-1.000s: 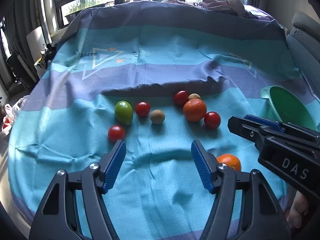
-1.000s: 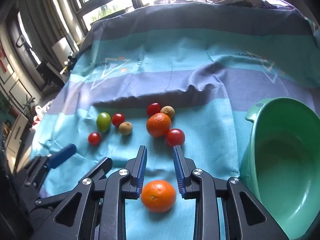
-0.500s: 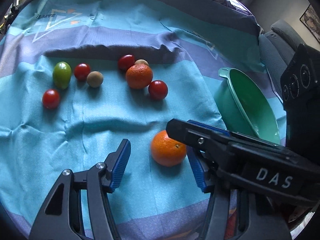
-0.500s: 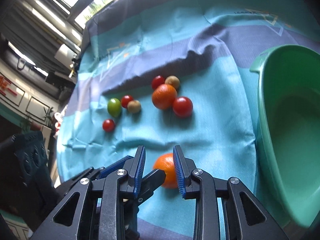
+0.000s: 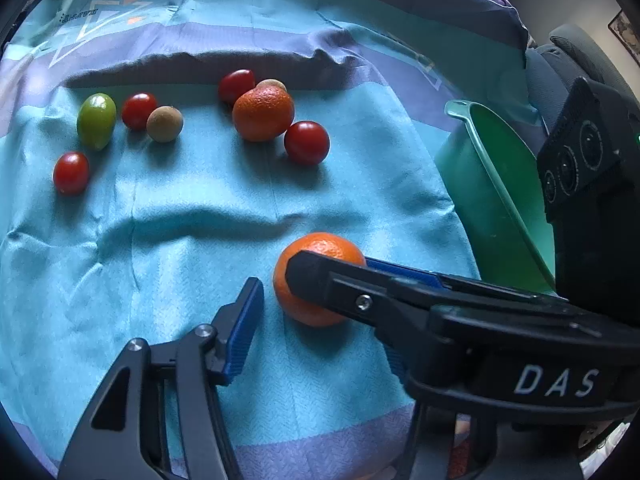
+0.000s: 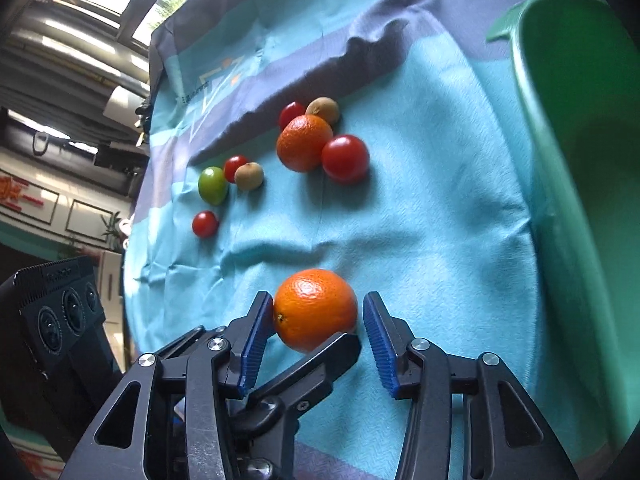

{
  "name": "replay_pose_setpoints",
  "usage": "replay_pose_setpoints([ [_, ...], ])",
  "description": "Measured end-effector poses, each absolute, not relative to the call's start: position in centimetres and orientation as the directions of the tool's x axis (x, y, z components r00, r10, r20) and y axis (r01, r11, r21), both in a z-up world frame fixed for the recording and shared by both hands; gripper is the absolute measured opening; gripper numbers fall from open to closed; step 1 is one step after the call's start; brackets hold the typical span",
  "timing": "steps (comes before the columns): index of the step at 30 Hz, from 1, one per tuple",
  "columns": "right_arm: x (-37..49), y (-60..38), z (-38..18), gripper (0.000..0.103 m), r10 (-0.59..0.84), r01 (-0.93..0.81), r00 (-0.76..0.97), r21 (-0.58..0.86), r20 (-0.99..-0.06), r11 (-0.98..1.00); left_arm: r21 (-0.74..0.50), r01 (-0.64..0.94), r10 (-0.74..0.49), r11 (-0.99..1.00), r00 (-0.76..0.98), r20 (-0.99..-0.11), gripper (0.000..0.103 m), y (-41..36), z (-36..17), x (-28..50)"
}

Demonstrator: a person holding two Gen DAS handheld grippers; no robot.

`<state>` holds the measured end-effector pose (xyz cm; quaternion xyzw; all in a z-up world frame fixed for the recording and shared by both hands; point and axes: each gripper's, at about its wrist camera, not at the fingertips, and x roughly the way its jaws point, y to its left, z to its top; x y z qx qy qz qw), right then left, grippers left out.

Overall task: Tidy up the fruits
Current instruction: 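Grasp the orange on the cloth with the right gripper, then carry the orange into the green bowl and open the right gripper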

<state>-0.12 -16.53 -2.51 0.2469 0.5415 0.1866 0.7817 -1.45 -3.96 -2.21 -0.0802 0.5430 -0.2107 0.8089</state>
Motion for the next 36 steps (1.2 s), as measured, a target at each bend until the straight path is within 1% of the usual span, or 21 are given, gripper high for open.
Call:
replay_pose_setpoints([
  [1, -0.1, -16.3, -2.7, 0.049, 0.565, -0.026, 0.341, 0.593, -0.751, 0.805, -0.359, 0.261, -0.431, 0.896, 0.325, -0.842, 0.046, -4.0, -2.2, -1.5],
  [4, -0.2, -15.7, -2.7, 0.049, 0.561, -0.037, 0.339, 0.585, -0.755, 0.81, -0.327, 0.274, -0.411, 0.905, 0.353, -0.841, 0.046, -4.0, -2.2, -1.7],
  [7, -0.5, -15.5, -1.9, 0.048, 0.549, -0.063, 0.365, 0.568, -0.752, 0.82, -0.309, 0.295, -0.41, 0.904, 0.397, -0.821, 0.046, -4.0, -1.1, -2.2],
  [13, -1.9, -16.1, 2.3, 0.048, 0.526, -0.138, 0.481, 0.531, -0.702, 0.836, -0.268, 0.363, -0.431, 0.893, 0.513, -0.742, 0.046, -4.5, 2.7, -3.8],
  [21, -3.3, -18.5, 6.1, 0.048, 0.509, -0.161, 0.591, 0.527, -0.626, 0.834, -0.182, 0.452, -0.442, 0.873, 0.577, -0.687, 0.046, -7.9, 6.5, -4.3],
  [29, -4.9, -23.8, 7.4, 0.048, 0.44, -0.076, 0.676, 0.539, -0.591, 0.839, -0.143, 0.568, -0.503, 0.811, 0.549, -0.667, 0.046, -13.6, 8.1, -4.3],
  [36, -6.7, -28.8, 7.4, 0.048, 0.339, 0.047, 0.732, 0.54, -0.591, 0.84, -0.158, 0.674, -0.581, 0.722, 0.465, -0.668, 0.046, -18.9, 7.8, -4.0],
])
